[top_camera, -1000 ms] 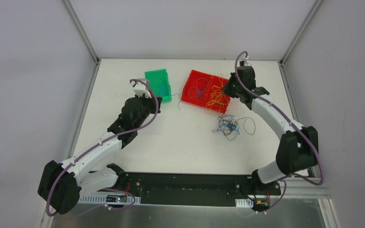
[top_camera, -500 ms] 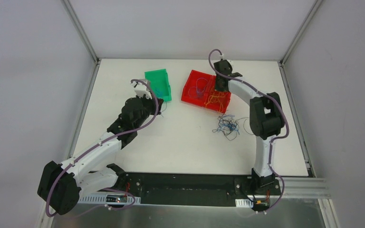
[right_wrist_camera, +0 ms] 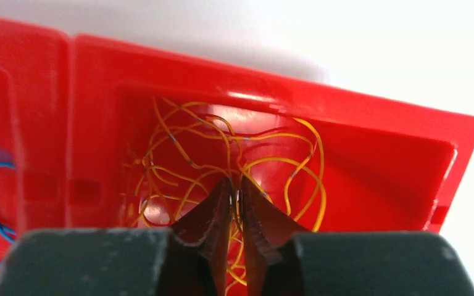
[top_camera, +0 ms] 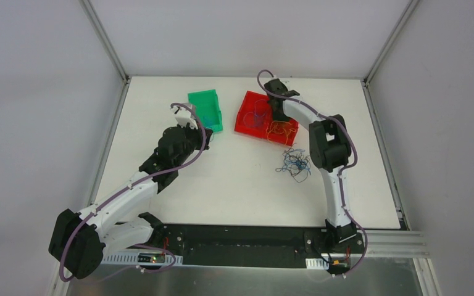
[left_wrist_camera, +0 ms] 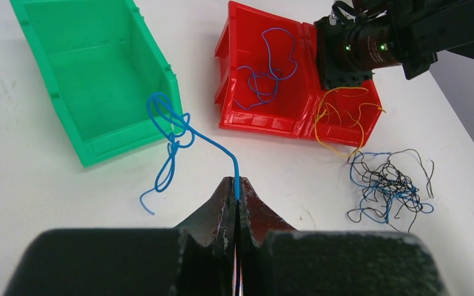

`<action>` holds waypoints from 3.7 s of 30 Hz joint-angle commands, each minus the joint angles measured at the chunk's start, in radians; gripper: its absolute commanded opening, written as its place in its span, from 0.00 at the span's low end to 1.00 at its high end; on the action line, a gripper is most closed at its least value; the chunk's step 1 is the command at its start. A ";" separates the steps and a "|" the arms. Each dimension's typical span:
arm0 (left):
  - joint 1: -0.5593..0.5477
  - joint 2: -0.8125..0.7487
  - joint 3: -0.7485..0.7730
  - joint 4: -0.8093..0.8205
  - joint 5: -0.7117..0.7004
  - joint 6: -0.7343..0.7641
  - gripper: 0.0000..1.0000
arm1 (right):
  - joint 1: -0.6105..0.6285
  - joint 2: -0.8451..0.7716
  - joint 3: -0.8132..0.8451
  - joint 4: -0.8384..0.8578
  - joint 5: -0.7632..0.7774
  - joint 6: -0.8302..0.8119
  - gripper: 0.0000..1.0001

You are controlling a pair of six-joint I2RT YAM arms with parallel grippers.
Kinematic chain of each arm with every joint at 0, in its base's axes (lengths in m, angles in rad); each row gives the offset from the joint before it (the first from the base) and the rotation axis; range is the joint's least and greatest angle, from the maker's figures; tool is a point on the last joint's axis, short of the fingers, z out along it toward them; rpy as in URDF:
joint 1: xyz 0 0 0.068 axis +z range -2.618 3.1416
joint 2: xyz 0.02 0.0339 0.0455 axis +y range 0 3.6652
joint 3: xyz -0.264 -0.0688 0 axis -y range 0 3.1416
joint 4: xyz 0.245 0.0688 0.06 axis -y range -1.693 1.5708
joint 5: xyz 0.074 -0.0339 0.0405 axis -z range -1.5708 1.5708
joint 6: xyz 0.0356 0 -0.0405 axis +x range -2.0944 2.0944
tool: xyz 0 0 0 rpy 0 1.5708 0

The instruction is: Untangle the cables

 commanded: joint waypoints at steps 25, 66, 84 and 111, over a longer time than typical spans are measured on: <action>-0.014 0.054 0.131 -0.045 0.195 -0.022 0.00 | 0.034 -0.566 -0.152 -0.023 -0.094 0.036 0.82; -0.033 0.763 1.125 -0.475 0.291 0.189 0.00 | 0.061 -1.541 -0.976 0.342 -0.225 0.234 0.87; -0.027 1.125 1.207 -0.477 0.223 0.258 0.00 | 0.062 -1.522 -0.977 0.350 -0.234 0.238 0.87; -0.010 1.001 1.229 -0.588 0.363 0.105 0.64 | 0.060 -1.405 -1.029 0.238 0.029 0.386 0.86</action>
